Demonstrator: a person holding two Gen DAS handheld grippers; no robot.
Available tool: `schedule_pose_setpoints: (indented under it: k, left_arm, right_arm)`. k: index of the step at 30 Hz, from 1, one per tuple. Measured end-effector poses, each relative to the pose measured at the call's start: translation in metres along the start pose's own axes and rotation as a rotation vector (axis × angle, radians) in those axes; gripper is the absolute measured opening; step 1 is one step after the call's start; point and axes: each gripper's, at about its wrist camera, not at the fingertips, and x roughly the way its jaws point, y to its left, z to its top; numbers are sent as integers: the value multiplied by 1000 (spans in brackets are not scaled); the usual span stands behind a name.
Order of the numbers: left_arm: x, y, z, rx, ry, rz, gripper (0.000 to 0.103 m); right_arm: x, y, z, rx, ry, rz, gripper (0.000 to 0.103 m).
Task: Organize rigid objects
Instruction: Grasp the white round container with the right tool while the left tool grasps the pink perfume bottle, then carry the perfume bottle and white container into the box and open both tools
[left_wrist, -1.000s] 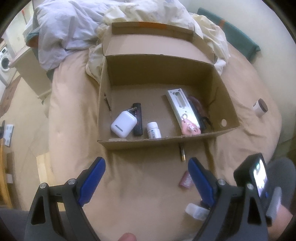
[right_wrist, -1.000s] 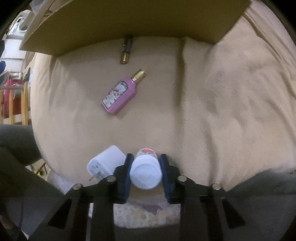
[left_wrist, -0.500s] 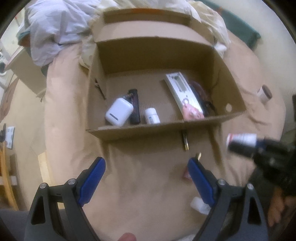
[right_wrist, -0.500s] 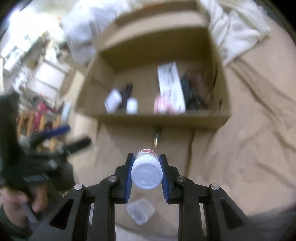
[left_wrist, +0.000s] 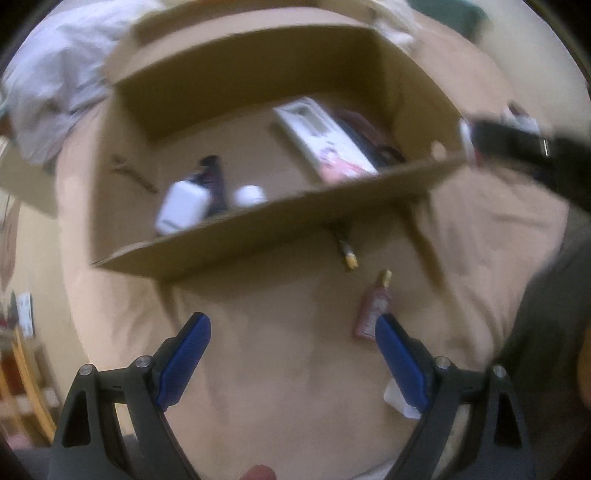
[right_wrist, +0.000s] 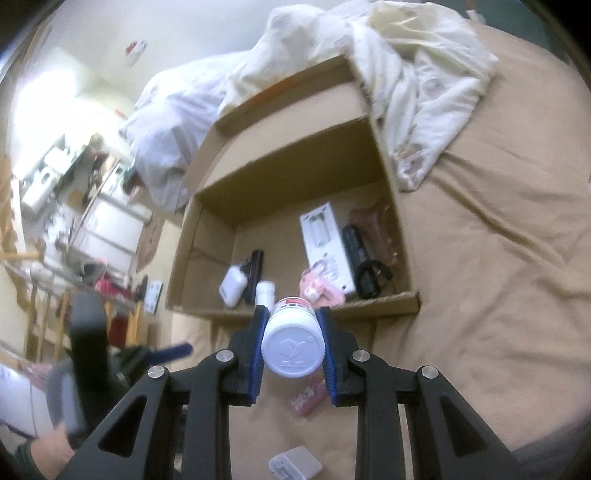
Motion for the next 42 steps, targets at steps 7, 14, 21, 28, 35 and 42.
schedule_pose_setpoints:
  k: [7,14,21,28,35,42]
  left_arm:
    - [36,-30,5,61,75,-34,89]
    - [67,-47,11,79,126,-60,63]
    - [69,-52,10,120,113,-79,23]
    - [64,-42,6,70,117,-60,23]
    - [40,-17,7,-29,100,-41,23]
    - [-10,6,17,-83,-16,13,23]
  right_arm:
    - [-4,-6,1,25,-9,17,28]
    - [-3,-12,3,58,-9,18,28]
    - [1,-11,3,48,2,6,28]
    - [9,-6,2,20,36,-20,28]
    - [7,-5,1,18,27,-20,28]
    - [5,-4,0,12,18,-17,28]
